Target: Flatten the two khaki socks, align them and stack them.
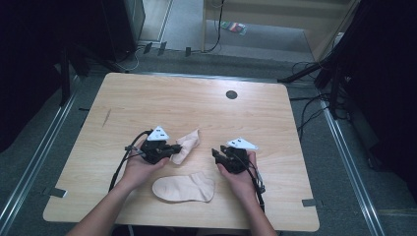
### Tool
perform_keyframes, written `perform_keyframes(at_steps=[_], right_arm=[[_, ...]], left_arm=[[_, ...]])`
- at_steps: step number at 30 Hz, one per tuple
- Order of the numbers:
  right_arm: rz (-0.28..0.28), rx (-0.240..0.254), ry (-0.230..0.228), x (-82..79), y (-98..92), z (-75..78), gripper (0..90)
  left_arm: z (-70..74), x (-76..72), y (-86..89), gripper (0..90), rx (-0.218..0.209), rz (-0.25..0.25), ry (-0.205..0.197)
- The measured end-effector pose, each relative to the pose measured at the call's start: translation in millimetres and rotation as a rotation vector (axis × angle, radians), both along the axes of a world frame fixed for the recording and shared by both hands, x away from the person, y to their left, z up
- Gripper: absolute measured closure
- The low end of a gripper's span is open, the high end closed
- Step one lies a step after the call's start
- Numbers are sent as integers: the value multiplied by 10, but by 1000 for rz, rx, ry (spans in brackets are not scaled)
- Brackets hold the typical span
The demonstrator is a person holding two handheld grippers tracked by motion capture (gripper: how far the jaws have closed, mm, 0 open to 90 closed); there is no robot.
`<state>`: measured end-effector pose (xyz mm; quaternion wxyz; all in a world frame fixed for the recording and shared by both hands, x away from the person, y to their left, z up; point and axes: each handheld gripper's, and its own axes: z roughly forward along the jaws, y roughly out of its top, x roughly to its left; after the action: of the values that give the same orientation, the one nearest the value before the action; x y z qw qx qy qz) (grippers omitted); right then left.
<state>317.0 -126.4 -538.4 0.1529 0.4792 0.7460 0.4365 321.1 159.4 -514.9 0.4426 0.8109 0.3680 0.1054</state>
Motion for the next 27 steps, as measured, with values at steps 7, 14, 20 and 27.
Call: perform_keyframes(at_steps=[7,14,20,27], right_arm=[[57,-9,11,190,337,67,615],[63,-36,54,427,628,9,571],[76,-152,46,543,821,-56,680],[122,-156,60,460,671,64,863]], left_arm=[[36,70,306,894,-49,65,3],[21,65,329,894,-36,70,-10],[0,70,318,894,-34,67,-11],[20,68,459,895,-1,123,-15]])
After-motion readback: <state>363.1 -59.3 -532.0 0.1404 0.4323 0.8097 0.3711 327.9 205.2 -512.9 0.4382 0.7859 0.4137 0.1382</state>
